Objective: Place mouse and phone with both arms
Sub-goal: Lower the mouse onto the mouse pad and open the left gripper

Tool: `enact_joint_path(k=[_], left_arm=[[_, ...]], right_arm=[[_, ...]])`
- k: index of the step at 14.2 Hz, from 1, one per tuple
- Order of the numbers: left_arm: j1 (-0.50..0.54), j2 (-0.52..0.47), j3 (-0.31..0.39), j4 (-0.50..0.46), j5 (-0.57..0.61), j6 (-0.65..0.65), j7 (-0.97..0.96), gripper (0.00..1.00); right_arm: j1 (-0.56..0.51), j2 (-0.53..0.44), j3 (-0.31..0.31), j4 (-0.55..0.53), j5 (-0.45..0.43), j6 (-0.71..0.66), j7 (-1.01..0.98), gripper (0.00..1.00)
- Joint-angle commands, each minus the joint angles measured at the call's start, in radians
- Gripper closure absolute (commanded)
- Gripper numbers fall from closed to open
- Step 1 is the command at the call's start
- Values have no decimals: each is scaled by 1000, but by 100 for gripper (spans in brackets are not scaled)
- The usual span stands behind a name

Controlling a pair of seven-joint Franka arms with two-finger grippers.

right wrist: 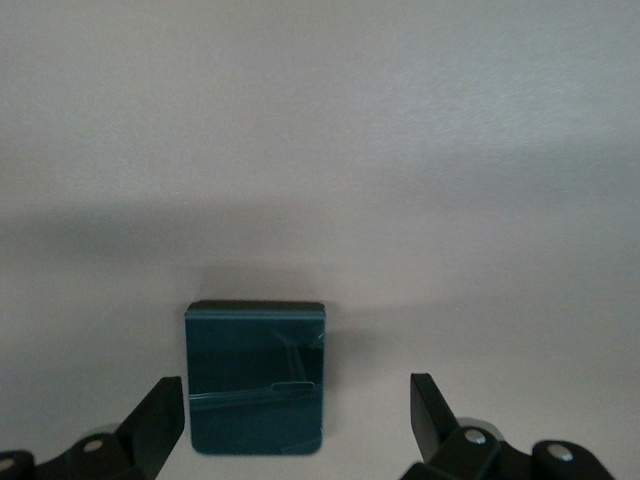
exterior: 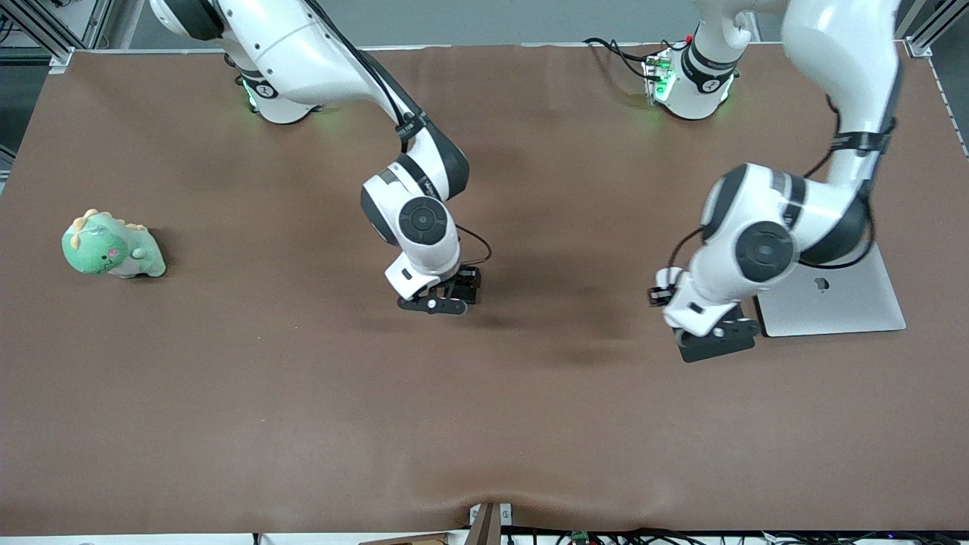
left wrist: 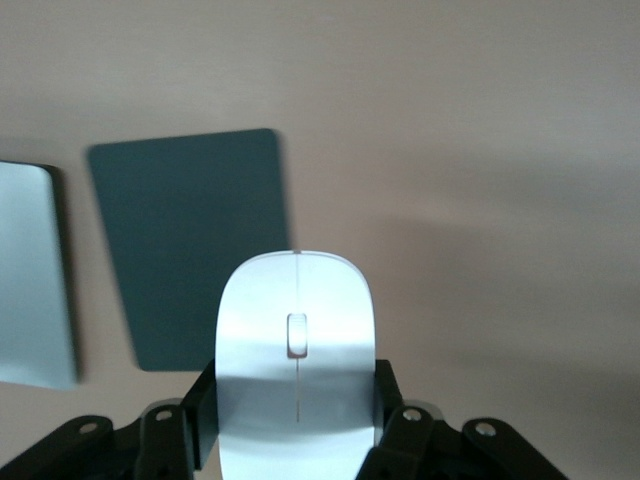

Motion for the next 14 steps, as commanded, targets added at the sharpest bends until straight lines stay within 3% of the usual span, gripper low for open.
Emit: enact_joint_path(k=[1, 6, 12, 14], left_arm=[[96, -56, -23, -149, 27, 128, 75, 100], [156, -26, -20, -396, 29, 545, 142, 100], [210, 74, -20, -424, 30, 679, 220, 100], [224, 85, -20, -413, 29, 698, 256, 87]], right_arm=[[10, 71, -8, 79, -22, 16, 27, 0], [21, 108, -9, 81, -22, 72, 39, 0], [30, 123, -8, 79, -21, 85, 134, 0], [32, 125, -8, 78, -12, 87, 140, 0]])
